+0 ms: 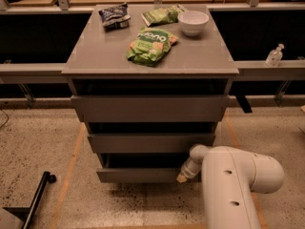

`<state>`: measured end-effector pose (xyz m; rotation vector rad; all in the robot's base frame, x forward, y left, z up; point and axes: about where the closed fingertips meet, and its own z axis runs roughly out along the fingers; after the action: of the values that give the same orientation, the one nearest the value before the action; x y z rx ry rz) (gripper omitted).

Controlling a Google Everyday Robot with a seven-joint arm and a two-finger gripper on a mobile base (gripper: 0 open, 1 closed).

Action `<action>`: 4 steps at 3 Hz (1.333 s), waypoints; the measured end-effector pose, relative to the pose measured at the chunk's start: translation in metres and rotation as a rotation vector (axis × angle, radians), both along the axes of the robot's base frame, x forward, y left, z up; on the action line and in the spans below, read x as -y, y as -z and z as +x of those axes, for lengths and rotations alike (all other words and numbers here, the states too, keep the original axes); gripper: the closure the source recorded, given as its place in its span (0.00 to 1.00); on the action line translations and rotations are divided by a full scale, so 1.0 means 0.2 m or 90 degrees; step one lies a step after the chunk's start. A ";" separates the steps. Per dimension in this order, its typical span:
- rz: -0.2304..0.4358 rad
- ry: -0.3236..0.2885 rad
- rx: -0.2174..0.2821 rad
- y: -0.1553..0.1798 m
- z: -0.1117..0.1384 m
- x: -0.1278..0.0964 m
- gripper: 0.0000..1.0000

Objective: Close bottom drawer

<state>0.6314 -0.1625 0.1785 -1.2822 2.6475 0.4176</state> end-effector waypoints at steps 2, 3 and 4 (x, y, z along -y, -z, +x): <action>0.006 0.014 0.014 0.00 0.05 0.01 1.00; 0.006 0.014 0.013 -0.01 0.05 0.01 0.85; 0.006 0.013 0.011 0.00 0.04 0.01 0.62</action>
Offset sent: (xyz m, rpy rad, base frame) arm 0.1259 -0.0440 -0.0342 0.1026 -0.2627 -0.2702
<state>0.6395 -0.1641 0.1786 -1.2486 2.6391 0.4139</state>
